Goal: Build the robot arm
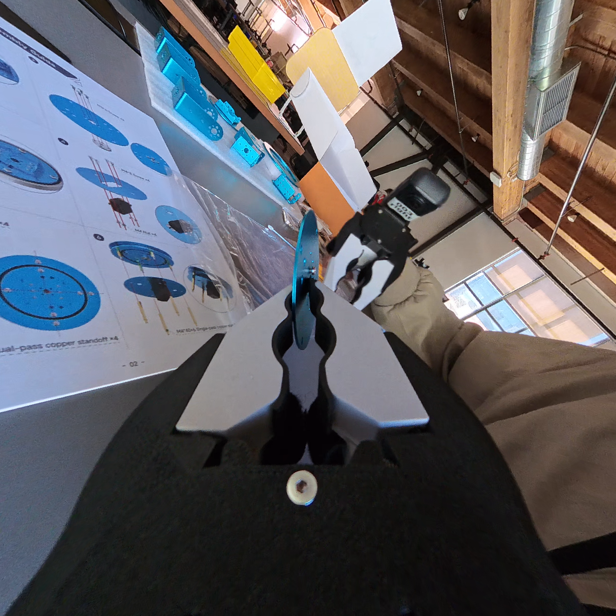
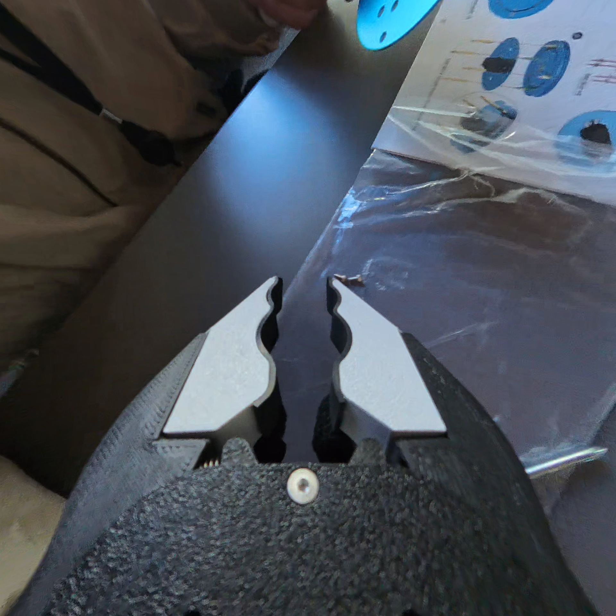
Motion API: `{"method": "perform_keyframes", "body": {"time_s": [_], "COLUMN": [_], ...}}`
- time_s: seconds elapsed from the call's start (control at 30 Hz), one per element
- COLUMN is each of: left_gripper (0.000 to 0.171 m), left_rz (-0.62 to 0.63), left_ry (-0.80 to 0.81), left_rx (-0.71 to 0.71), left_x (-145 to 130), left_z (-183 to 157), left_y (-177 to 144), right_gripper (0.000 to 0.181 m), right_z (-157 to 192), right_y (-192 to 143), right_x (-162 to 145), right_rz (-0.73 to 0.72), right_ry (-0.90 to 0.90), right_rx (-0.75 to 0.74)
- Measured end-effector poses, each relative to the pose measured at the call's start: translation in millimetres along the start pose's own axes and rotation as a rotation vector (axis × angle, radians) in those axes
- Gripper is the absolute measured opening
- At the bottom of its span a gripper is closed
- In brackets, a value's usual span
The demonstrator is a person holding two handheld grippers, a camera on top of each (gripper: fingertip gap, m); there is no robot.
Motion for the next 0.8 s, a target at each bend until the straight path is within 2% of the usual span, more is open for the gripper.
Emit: {"method": "perform_keyframes", "body": {"time_s": [0.13,0.27,0.43,0.53,0.8], "left_gripper": [0.005,0.005,0.005,0.005,0.005], "left_rz": [-0.017,-0.026,-0.029,-0.029,-0.014], "left_ry": [-0.029,-0.037,-0.057,-0.052,-0.042], "left_rx": [-0.010,0.002,0.007,0.018,0.026], "left_x": [4,7,9,9,8], "left_z": [2,4,5,6,6], "left_y": [-2,-1,2,5,12], "right_gripper": [0.025,0.020,0.015,0.015,0.011], "right_z": [-22,-23,-15,-17,-18], "right_y": [6,8,14,19,16], "right_x": [-5,2,5,0,-4], "right_rz": [0.116,0.168,0.165,0.191,0.147], "right_ry": [-0.241,-0.383,-0.486,-0.523,-0.536], "right_rx": [-0.051,0.009,0.102,0.107,0.086]}}
Point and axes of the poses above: each gripper's, where its closed fingertips meet, y out along the fingers, x out of its top, z = x × y across the jaws, the point moved 1 cm from there along -y, back along the fingers, and after that the axes turned 7 degrees about z, right-handed, at the moved point
